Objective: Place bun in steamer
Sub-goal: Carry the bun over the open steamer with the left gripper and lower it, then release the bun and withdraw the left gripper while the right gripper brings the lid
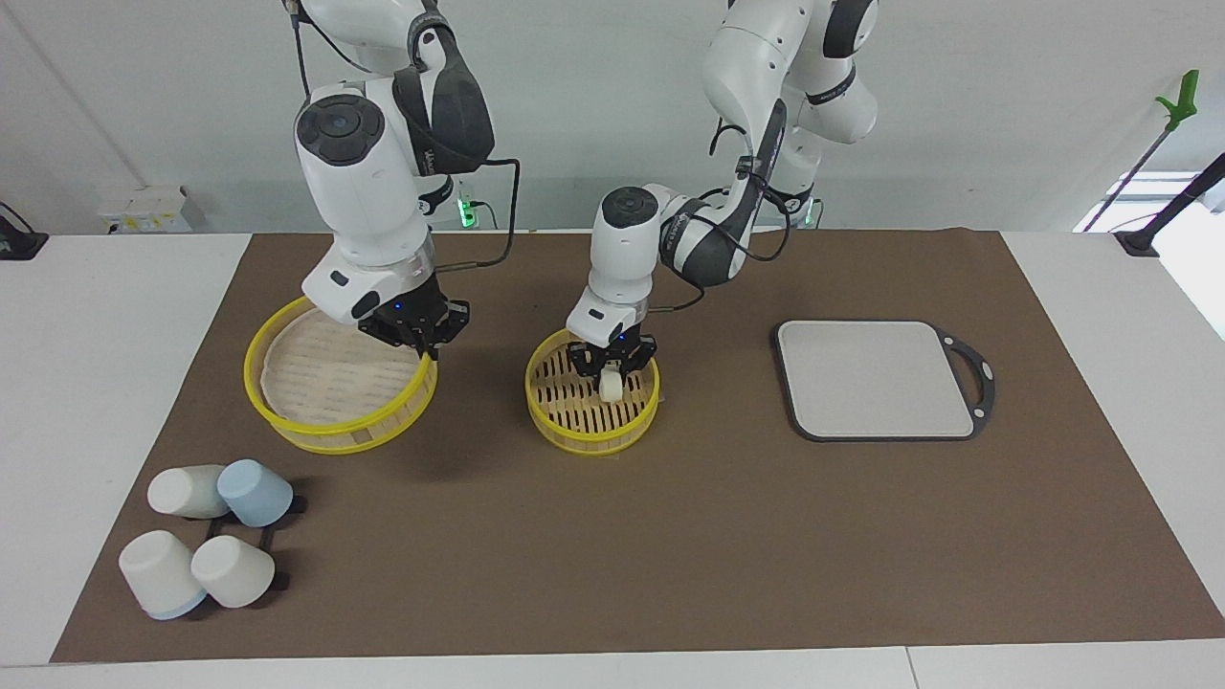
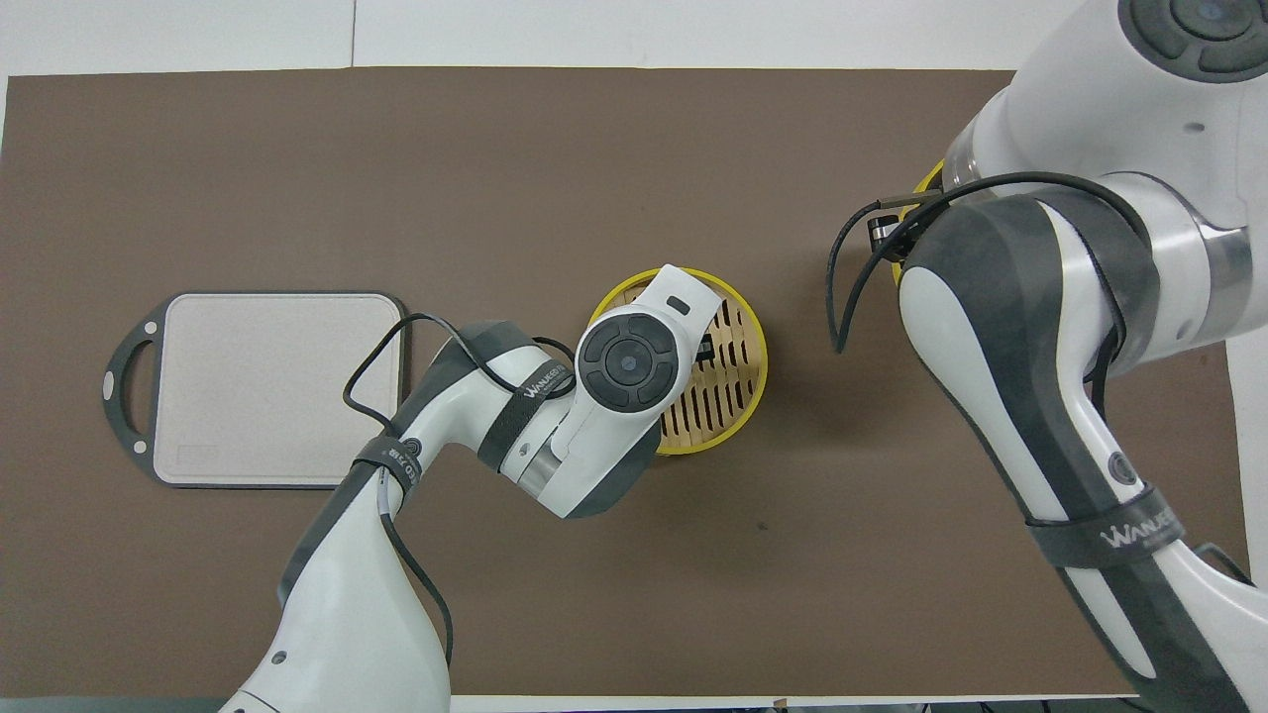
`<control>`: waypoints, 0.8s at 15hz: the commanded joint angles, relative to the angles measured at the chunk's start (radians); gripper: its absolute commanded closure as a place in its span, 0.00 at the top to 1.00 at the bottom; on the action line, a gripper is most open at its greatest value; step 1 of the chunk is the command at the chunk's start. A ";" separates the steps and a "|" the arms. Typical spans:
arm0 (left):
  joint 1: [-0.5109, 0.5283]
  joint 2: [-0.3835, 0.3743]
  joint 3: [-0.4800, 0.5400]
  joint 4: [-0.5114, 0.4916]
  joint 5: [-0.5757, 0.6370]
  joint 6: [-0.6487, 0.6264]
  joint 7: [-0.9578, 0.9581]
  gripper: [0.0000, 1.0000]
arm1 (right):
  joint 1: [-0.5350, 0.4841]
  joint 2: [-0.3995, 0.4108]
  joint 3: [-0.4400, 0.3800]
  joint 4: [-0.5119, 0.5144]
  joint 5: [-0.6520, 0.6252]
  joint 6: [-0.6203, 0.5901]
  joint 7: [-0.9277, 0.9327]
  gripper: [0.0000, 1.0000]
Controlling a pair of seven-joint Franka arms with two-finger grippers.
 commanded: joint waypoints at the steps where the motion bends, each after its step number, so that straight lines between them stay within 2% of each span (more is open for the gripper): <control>1: -0.016 -0.017 0.017 -0.021 0.016 0.011 -0.005 1.00 | 0.001 -0.037 0.004 -0.039 0.011 0.022 0.007 0.00; 3: 0.000 -0.037 0.018 -0.021 0.015 -0.021 -0.005 1.00 | 0.001 -0.036 0.008 -0.034 0.011 0.022 0.018 0.00; 4: 0.023 -0.075 0.018 -0.023 0.015 -0.062 0.001 1.00 | 0.004 -0.034 0.011 -0.025 0.012 0.023 0.035 0.00; 9: 0.255 -0.276 0.018 -0.018 0.013 -0.321 0.051 1.00 | 0.152 -0.016 0.011 -0.017 0.074 0.140 0.218 0.00; 12: 0.424 -0.345 0.017 -0.018 0.007 -0.434 0.269 1.00 | 0.277 0.154 0.010 0.137 0.072 0.199 0.476 0.00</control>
